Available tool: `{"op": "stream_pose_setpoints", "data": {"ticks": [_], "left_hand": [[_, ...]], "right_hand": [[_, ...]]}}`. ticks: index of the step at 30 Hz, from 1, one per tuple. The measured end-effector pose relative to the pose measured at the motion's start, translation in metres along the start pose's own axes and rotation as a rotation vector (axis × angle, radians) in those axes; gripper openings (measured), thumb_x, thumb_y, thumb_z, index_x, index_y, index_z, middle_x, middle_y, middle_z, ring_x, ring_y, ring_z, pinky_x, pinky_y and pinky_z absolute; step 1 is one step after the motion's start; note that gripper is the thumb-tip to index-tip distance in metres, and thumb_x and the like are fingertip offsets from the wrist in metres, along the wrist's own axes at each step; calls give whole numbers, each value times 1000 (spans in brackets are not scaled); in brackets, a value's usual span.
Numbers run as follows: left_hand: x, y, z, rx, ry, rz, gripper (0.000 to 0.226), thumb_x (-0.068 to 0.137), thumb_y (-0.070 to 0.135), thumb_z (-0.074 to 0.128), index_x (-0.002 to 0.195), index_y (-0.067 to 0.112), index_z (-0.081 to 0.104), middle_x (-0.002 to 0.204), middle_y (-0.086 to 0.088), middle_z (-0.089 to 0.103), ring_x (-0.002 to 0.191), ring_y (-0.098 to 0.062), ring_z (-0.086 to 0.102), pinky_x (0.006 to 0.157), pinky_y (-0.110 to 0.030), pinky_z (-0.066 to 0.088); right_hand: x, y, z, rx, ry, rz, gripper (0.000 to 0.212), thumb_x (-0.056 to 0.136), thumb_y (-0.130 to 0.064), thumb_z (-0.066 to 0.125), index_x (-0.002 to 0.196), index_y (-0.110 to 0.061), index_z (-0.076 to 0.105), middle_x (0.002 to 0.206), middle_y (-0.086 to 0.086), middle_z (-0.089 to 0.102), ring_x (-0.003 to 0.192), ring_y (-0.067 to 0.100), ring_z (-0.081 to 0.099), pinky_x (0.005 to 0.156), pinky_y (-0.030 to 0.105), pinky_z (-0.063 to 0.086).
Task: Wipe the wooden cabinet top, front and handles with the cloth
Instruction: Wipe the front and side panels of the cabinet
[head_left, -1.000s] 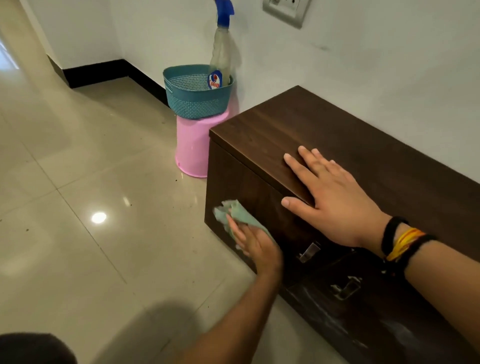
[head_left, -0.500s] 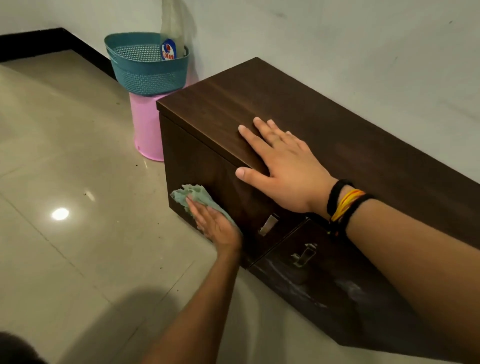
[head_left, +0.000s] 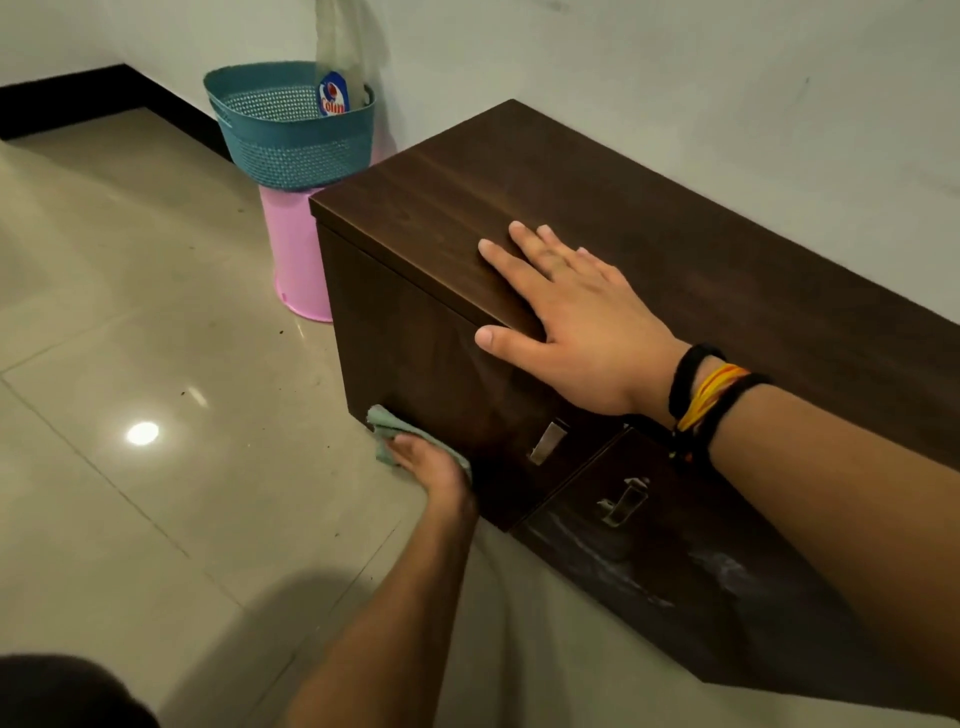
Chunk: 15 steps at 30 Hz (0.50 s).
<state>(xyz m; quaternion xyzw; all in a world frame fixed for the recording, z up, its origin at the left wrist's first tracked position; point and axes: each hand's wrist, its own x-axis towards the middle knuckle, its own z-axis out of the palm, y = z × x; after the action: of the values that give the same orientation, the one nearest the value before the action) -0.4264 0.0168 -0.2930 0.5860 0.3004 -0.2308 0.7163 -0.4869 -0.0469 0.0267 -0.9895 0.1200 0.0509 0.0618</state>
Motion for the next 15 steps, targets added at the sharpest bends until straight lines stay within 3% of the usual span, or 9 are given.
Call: {"op": "stream_pose_setpoints", "data": {"ticks": [3, 5, 7, 9, 11, 13, 15], "left_hand": [[3, -34, -3, -38, -23, -127, 89, 88, 83, 15, 159, 30, 19, 165, -3, 26, 147, -26, 32, 123, -46, 25], [-51, -43, -11, 46, -108, -85, 79, 97, 72, 15, 161, 27, 10, 169, -1, 14, 153, -25, 21, 126, -43, 14], [-93, -33, -17, 203, -200, 146, 61, 107, 49, 12, 160, 24, -3, 170, 1, -2, 156, -20, 3, 125, -36, 2], [-95, 6, -13, 239, -234, 496, 61, 104, 50, 14, 158, 30, -7, 169, 3, -6, 156, -17, -1, 125, -35, -1], [-89, 53, 0, 276, -157, 798, 63, 102, 46, 14, 159, 28, -6, 168, 8, -7, 153, -7, -5, 120, -24, -13], [-98, 89, 9, 272, -114, 909, 61, 104, 39, 14, 160, 24, -6, 169, 8, -9, 152, -5, -8, 113, -18, -22], [-114, 107, 10, 278, -139, 1012, 61, 105, 41, 13, 160, 23, -7, 170, 6, -9, 152, -4, -11, 113, -23, -23]], "right_hand": [[-4, 2, 3, 5, -21, 8, 75, 93, -74, 24, 157, -43, 2, 168, -7, -5, 154, 13, -8, 124, 41, -1], [-7, 5, 4, 33, -18, 13, 70, 94, -72, 17, 157, -43, 4, 168, -8, -4, 153, 11, -8, 124, 40, -2], [-7, 6, 4, 83, 9, 13, 63, 98, -65, 11, 157, -44, 8, 168, -9, -2, 153, 7, -8, 124, 36, -4], [-2, 5, 2, 122, 43, -1, 57, 101, -59, 9, 157, -44, 12, 168, -11, 0, 153, 5, -7, 123, 34, -4], [2, 4, -1, 128, 65, -12, 56, 102, -57, 8, 157, -44, 14, 168, -11, 2, 153, 6, -5, 124, 35, -3], [1, 6, -3, 123, 56, -12, 57, 101, -57, 9, 157, -44, 15, 168, -10, 3, 153, 6, -4, 124, 36, -2], [-1, 6, -1, 118, 37, -10, 58, 100, -57, 9, 156, -44, 14, 168, -11, 3, 153, 6, -5, 123, 36, -2]]}}
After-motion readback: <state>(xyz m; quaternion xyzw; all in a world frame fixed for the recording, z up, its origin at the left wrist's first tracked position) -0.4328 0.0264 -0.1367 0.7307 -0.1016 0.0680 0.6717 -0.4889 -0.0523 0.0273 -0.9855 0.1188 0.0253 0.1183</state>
